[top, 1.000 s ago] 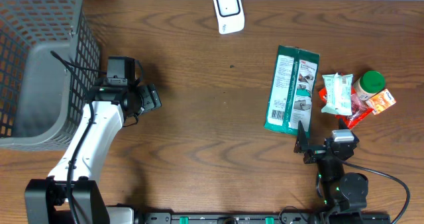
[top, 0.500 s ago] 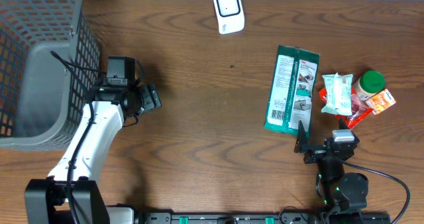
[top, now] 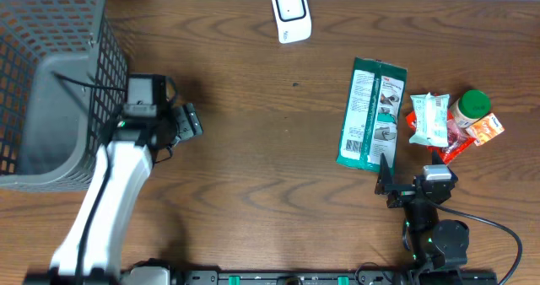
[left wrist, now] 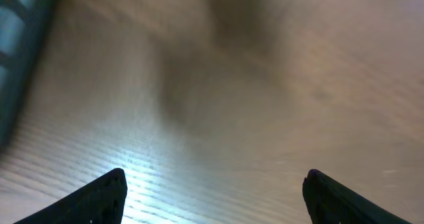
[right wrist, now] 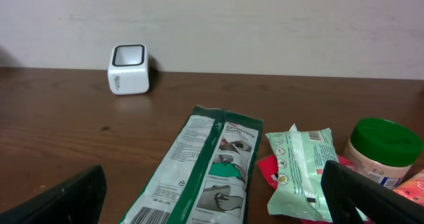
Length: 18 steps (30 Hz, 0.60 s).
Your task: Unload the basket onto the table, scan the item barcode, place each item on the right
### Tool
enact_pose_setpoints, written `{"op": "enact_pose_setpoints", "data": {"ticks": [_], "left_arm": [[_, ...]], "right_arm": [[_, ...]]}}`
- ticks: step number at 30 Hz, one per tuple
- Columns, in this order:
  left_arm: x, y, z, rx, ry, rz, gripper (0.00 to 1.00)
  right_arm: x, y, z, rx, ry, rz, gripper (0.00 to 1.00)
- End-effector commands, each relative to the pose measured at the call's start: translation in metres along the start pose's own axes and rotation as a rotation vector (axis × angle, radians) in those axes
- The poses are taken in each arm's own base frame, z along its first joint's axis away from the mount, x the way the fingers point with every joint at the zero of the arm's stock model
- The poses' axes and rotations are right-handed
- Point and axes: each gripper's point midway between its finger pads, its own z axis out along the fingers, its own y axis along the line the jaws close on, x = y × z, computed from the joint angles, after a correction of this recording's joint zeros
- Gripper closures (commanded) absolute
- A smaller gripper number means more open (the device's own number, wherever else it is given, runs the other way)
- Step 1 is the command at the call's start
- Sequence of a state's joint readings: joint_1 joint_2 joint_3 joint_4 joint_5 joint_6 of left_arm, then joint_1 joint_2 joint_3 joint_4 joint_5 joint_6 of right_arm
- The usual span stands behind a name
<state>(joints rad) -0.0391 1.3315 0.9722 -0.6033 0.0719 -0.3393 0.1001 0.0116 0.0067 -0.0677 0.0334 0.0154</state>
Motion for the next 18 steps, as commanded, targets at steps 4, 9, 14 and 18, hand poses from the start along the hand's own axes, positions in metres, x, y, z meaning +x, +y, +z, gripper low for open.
{"op": "enact_pose_setpoints", "data": {"ticks": [4,9,14,18], "left_arm": [[-0.031,-0.012,-0.132,0.159,-0.413,0.008,0.14],[-0.025,-0.011,-0.208,0.256,-0.640,0.010,0.14],[-0.009,-0.004,-0.245,0.299,-0.746,0.010,0.14],[0.014,0.008,-0.241,0.280,-0.725,0.002,0.14]], "right_arm": [[0.000,-0.003,0.000,0.015,-0.001,0.014,0.01],[0.000,-0.003,0.000,0.015,-0.001,0.014,0.01],[0.000,-0.003,0.000,0.015,-0.001,0.014,0.01],[0.000,-0.003,0.000,0.015,-0.001,0.014,0.01]]}}
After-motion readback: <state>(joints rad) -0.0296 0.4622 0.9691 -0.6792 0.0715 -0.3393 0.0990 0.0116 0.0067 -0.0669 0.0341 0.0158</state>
